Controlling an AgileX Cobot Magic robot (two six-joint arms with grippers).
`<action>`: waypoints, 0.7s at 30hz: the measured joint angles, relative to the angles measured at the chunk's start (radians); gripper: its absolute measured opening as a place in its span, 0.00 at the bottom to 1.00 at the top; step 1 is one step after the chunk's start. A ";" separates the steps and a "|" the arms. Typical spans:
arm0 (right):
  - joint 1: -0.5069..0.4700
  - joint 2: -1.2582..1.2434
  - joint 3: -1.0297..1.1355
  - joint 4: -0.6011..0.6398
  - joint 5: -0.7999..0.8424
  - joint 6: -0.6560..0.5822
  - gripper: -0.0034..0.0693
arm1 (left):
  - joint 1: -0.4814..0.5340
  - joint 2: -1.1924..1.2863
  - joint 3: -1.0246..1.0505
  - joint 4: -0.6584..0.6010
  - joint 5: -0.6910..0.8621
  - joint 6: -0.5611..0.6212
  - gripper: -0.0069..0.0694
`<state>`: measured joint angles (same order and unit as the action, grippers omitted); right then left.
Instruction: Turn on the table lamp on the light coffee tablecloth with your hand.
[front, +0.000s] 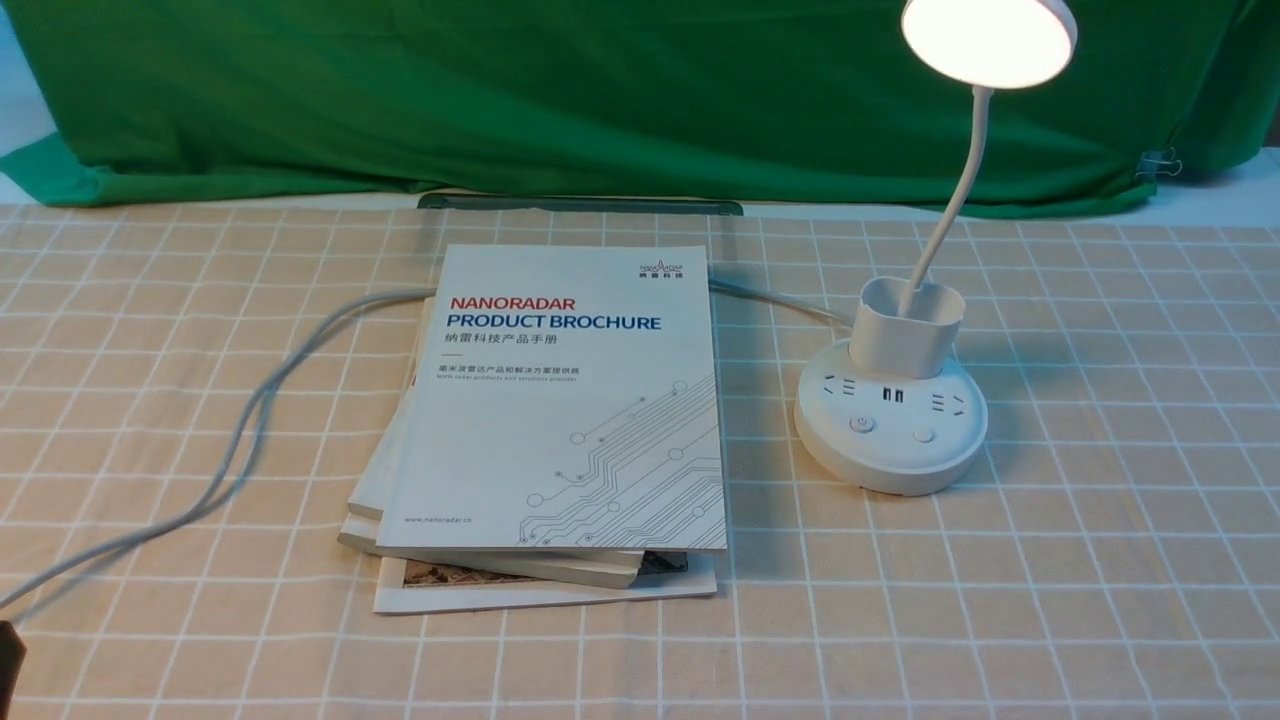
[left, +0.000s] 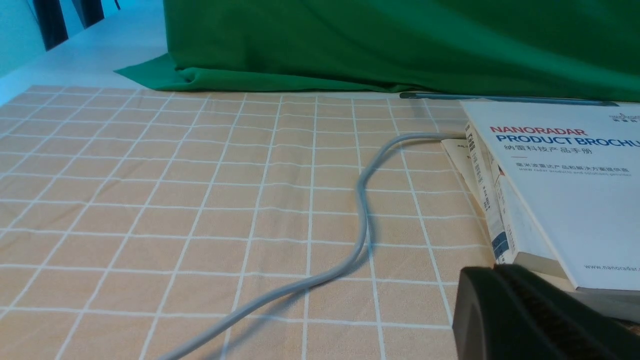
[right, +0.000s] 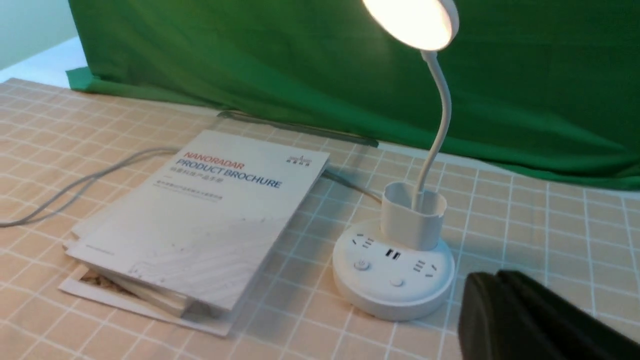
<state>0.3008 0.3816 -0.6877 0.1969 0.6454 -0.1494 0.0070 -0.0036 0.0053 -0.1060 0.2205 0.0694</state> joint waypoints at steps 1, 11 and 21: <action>0.000 0.000 0.000 0.004 0.001 0.001 0.10 | 0.000 0.000 0.000 0.000 0.000 0.000 0.12; 0.000 -0.002 0.019 -0.012 -0.138 -0.074 0.09 | 0.000 0.000 0.000 0.000 0.000 0.000 0.12; -0.123 -0.203 0.481 -0.065 -0.645 -0.025 0.09 | 0.000 0.000 0.000 0.000 0.000 0.000 0.12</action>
<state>0.1773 0.1782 -0.2063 0.1324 0.0000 -0.1741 0.0070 -0.0036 0.0053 -0.1060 0.2205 0.0694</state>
